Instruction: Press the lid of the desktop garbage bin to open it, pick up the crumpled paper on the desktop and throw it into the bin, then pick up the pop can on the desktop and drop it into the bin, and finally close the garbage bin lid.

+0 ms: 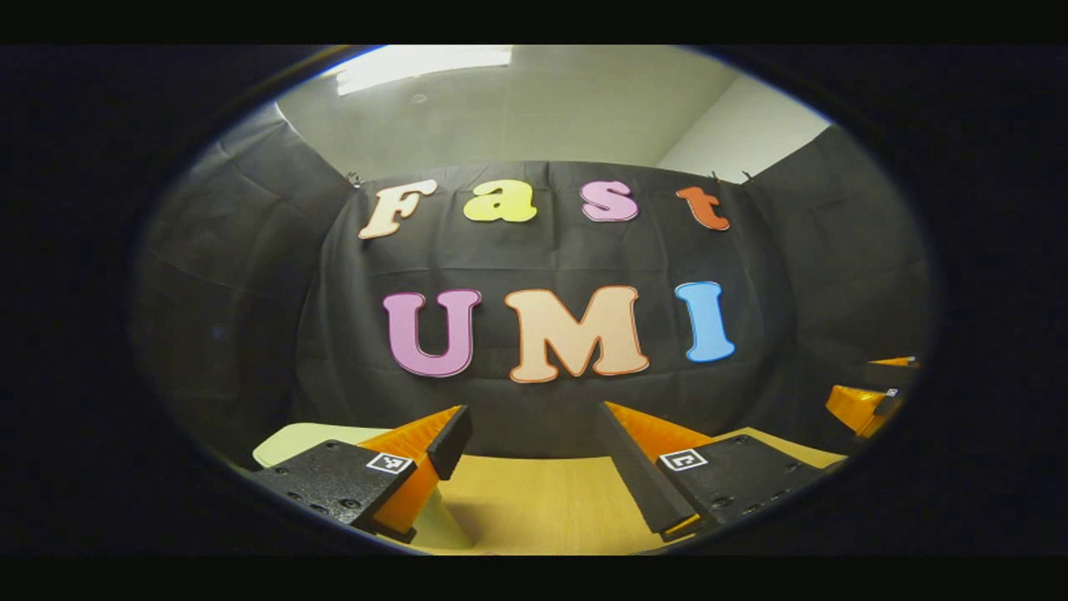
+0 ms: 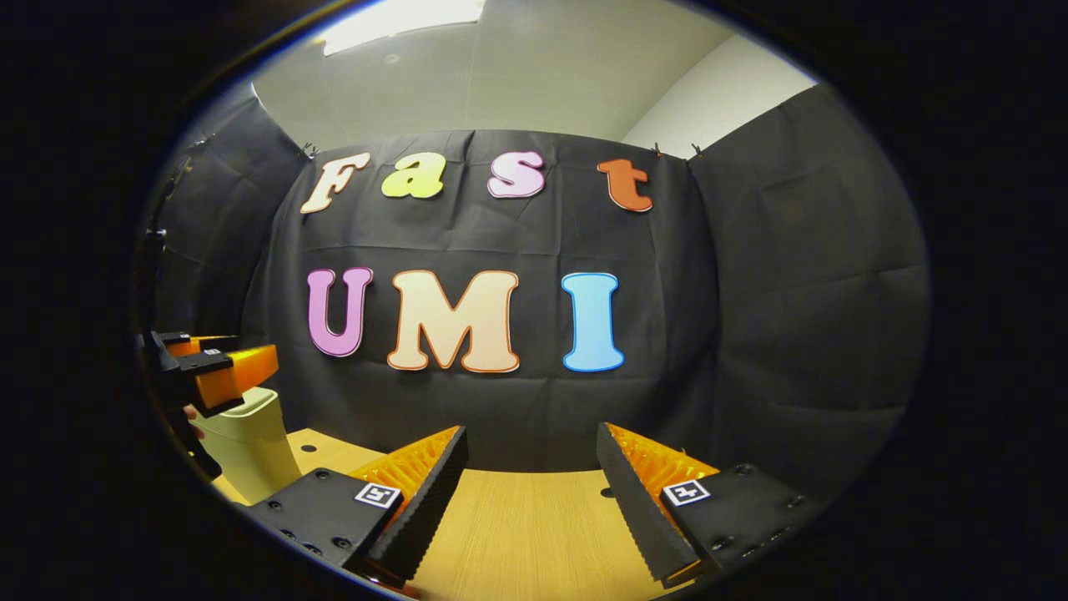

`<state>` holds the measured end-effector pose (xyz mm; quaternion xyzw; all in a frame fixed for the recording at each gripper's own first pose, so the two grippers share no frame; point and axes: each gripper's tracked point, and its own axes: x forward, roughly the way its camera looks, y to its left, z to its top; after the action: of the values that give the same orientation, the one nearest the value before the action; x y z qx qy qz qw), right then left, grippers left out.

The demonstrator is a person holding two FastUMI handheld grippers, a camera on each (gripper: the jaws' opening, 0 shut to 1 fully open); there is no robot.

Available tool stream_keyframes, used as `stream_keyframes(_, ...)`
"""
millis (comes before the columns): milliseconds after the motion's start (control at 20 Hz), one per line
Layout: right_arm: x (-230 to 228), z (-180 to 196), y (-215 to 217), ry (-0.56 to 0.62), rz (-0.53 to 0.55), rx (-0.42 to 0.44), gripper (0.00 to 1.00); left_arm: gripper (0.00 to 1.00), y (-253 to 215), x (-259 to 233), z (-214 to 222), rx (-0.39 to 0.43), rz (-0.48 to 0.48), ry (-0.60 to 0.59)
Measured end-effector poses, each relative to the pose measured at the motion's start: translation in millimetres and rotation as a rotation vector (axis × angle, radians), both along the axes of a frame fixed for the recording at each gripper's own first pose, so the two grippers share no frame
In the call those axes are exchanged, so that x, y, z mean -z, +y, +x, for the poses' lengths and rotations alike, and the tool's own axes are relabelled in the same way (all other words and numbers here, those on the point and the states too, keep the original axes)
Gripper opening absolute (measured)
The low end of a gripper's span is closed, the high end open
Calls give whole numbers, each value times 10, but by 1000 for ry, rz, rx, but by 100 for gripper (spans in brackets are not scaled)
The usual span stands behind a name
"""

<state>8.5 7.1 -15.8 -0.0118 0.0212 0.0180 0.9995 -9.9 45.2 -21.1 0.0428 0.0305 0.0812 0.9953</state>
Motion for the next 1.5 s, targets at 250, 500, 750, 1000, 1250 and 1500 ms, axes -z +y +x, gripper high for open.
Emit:
stream_keyframes(250,33,16,64,-1,-3,-25,100,72,57,-10,-45,-21,18,1)
stream_keyframes(500,75,42,138,5,-2,-44,98,27,161,-15,-100,-54,34,4)
stream_keyframes(750,120,57,261,18,-4,-67,98,6,467,104,-200,-139,38,50)
stream_keyframes(1000,183,68,404,37,-17,-88,100,0,941,357,-305,-251,21,109)
stream_keyframes(1250,269,60,568,63,-50,-105,98,0,1438,619,-468,-358,32,182)
stream_keyframes(1500,365,36,786,90,-76,-133,98,0,1795,783,-606,-424,27,221)
